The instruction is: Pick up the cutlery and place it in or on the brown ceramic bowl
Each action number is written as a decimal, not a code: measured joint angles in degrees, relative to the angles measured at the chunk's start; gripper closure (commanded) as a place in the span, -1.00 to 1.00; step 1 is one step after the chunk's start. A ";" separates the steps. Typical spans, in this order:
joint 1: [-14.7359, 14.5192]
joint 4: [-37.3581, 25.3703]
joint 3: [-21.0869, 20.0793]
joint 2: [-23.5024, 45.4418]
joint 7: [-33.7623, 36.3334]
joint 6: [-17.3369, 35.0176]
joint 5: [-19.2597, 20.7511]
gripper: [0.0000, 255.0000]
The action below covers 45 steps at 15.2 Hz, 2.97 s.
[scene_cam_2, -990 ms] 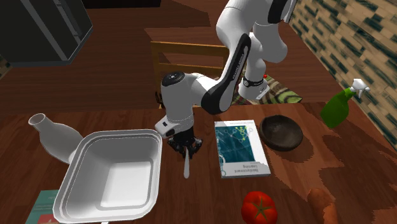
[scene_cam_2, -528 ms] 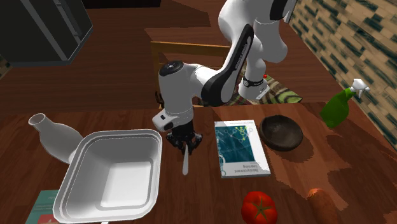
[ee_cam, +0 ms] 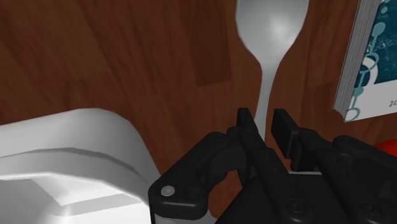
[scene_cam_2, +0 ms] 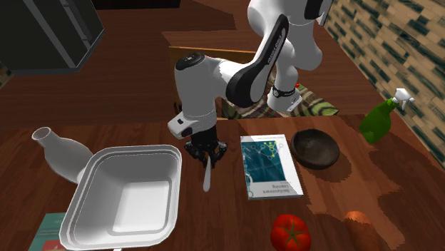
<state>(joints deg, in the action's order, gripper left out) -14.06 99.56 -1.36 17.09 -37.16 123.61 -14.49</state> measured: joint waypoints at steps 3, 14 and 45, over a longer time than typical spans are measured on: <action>0.03 -0.85 0.07 -0.97 0.41 -1.80 0.22 1.00; -2.97 10.46 -1.73 -11.75 5.20 -0.21 0.67 1.00; -17.20 45.79 -20.47 -42.47 31.70 10.08 -5.75 1.00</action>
<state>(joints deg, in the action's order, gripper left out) -31.26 145.36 -21.82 -25.38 -5.46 133.69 -20.25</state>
